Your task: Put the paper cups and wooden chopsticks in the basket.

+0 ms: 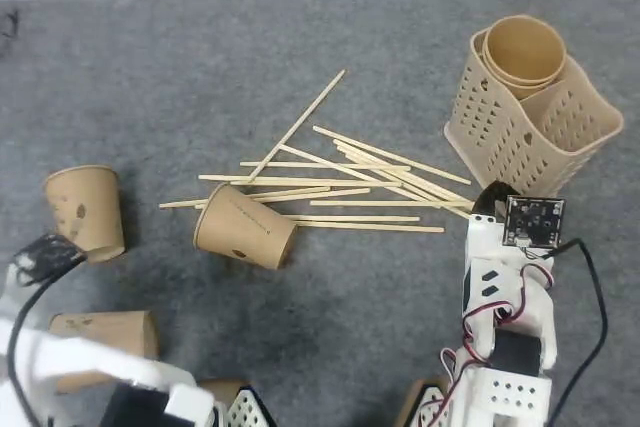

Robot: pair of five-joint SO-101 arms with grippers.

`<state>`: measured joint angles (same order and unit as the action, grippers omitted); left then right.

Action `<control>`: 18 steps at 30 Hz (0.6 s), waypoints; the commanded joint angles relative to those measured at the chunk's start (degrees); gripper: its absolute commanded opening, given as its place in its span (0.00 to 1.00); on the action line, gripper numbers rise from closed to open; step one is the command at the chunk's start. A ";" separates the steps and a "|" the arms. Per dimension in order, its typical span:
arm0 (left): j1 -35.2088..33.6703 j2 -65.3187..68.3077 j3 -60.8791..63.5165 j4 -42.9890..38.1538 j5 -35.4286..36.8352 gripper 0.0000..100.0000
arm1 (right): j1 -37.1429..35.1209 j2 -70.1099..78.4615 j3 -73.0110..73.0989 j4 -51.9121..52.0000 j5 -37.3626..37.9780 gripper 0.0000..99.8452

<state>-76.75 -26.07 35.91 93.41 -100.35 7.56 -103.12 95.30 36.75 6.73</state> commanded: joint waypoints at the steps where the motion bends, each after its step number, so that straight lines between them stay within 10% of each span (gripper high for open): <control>1: -2.55 2.20 0.75 -7.38 -0.70 0.01 | -0.66 -0.92 0.44 -0.84 1.05 0.01; 18: -2.55 12.22 -18.77 2.81 -0.70 0.01 | -2.77 -0.92 0.53 -0.66 1.14 0.01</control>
<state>-79.91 -15.96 20.62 97.01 -100.35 4.92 -103.12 95.30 36.75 6.73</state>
